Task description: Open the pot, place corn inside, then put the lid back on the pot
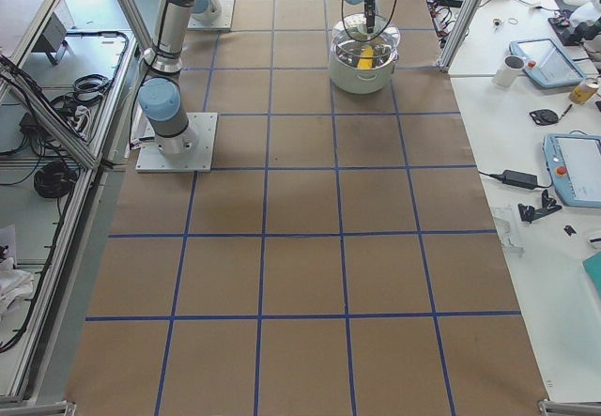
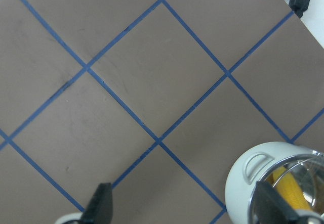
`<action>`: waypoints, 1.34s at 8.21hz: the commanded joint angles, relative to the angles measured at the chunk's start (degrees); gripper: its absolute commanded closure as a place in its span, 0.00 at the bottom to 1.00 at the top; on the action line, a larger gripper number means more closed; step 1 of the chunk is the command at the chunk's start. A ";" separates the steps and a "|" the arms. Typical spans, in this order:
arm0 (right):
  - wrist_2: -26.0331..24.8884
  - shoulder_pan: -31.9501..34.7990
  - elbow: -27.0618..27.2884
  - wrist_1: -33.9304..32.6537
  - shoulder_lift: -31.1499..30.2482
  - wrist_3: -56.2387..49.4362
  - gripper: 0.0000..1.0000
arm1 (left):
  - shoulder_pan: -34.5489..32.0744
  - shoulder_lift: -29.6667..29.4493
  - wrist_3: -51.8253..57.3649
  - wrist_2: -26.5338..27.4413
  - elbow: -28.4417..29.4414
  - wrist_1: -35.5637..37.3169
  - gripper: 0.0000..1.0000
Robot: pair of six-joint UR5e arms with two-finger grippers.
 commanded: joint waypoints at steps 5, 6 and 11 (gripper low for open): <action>0.34 -0.07 4.28 -3.30 0.04 -0.10 1.00 | -2.16 0.96 41.37 5.00 -3.25 -2.34 0.00; 0.25 -0.07 4.28 -3.48 -0.04 -0.09 1.00 | -3.48 0.97 42.21 4.82 -3.25 -3.21 0.00; 0.17 -0.07 4.72 -4.36 0.04 -0.53 1.00 | -6.92 1.31 44.23 4.38 -3.69 -7.09 0.03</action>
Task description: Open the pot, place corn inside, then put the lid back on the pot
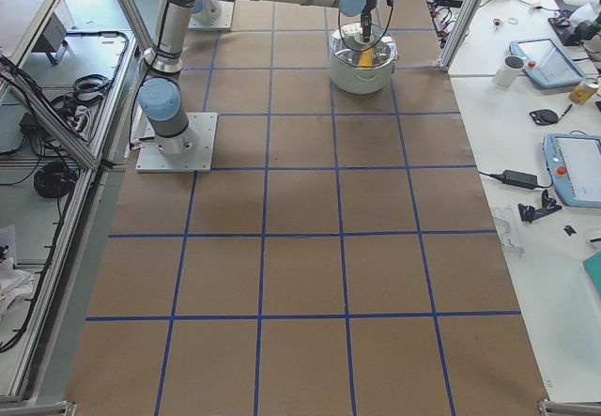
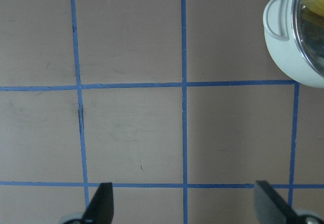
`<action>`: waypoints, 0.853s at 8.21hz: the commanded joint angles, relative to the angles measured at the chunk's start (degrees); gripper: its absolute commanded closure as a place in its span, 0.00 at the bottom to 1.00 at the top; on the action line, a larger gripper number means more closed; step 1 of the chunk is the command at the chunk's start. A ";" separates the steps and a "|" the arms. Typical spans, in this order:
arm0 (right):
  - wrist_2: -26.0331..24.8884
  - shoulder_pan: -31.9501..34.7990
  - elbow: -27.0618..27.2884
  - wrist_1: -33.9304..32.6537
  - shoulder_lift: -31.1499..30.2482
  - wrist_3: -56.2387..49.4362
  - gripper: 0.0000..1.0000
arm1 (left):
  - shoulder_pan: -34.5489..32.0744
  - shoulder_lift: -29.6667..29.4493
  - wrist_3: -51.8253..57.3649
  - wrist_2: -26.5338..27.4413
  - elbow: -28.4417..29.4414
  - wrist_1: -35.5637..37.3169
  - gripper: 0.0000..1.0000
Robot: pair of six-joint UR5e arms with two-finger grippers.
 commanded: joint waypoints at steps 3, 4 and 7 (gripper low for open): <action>-0.23 0.00 0.95 -2.11 0.05 -0.83 1.00 | -0.22 1.12 7.16 -6.75 -0.77 0.13 0.00; -0.31 0.00 1.03 -2.20 -0.03 -0.93 1.00 | -0.22 1.38 7.55 -6.68 -1.65 0.22 0.00; -0.32 0.00 1.03 -2.21 0.05 -1.01 1.00 | -0.22 1.56 7.47 -6.15 -4.73 0.92 0.00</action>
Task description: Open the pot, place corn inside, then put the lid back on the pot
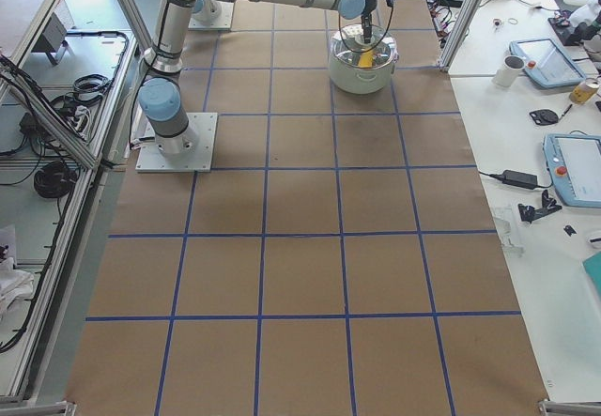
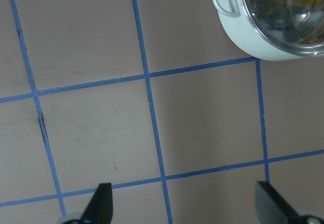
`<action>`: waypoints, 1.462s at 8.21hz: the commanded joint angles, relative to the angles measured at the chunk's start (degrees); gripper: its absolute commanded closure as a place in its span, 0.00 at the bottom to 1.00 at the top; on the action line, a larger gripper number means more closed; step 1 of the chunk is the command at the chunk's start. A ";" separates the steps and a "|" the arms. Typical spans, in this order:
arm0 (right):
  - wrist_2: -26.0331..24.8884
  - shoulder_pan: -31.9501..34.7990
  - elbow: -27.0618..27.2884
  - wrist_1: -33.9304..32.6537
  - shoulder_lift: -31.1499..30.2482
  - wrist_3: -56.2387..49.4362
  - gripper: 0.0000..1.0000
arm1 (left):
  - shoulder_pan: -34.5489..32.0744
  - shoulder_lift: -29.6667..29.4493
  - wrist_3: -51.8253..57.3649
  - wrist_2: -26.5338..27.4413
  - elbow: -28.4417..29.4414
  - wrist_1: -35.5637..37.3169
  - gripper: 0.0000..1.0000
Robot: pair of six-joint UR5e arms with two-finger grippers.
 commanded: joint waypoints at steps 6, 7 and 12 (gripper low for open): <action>-0.19 0.00 0.03 -0.30 0.11 -0.73 1.00 | 0.18 0.41 -0.75 0.21 -2.84 1.72 0.00; -0.19 0.00 0.11 -0.56 0.20 -0.73 1.00 | 0.35 0.41 -0.50 0.30 -2.84 1.63 0.00; -0.10 0.00 1.08 -2.06 0.20 -0.73 0.98 | 0.97 0.32 -1.89 0.39 -2.93 2.07 0.00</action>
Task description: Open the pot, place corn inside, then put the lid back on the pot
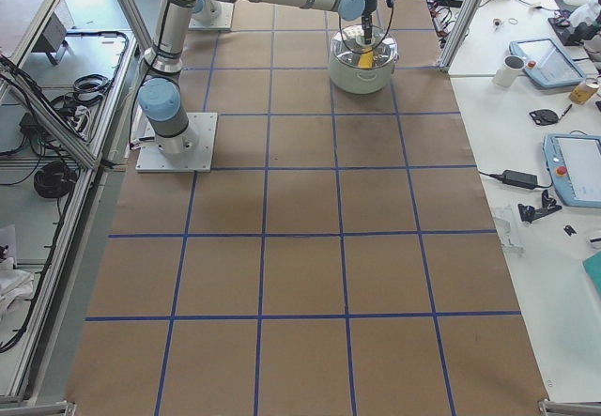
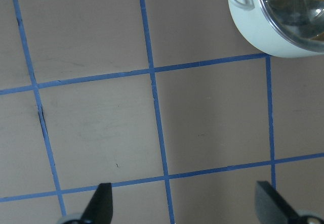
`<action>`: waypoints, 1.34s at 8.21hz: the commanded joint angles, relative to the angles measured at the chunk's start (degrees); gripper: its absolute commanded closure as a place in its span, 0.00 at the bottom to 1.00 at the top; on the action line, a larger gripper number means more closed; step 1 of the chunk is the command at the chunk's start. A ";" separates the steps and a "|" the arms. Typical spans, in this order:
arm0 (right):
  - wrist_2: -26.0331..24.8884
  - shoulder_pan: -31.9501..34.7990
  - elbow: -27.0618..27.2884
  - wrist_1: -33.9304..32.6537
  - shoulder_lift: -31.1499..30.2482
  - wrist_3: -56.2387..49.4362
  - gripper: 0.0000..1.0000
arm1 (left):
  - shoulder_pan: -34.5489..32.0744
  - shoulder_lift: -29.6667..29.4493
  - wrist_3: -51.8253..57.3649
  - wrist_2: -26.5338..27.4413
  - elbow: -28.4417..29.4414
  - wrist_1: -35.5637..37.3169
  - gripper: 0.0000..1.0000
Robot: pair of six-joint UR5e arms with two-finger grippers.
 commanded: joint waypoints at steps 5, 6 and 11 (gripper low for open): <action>-0.15 -0.09 0.82 -0.99 -1.36 -0.35 0.00 | 2.20 -0.27 -4.55 0.95 -0.01 2.74 0.00; -0.32 -0.18 1.00 -0.38 -2.85 -0.87 0.00 | 2.20 -0.36 -8.05 0.95 -0.01 2.65 0.00; 0.03 -12.19 10.49 24.43 -29.80 -7.87 0.00 | 2.20 -0.63 -8.35 1.13 -0.01 2.65 0.00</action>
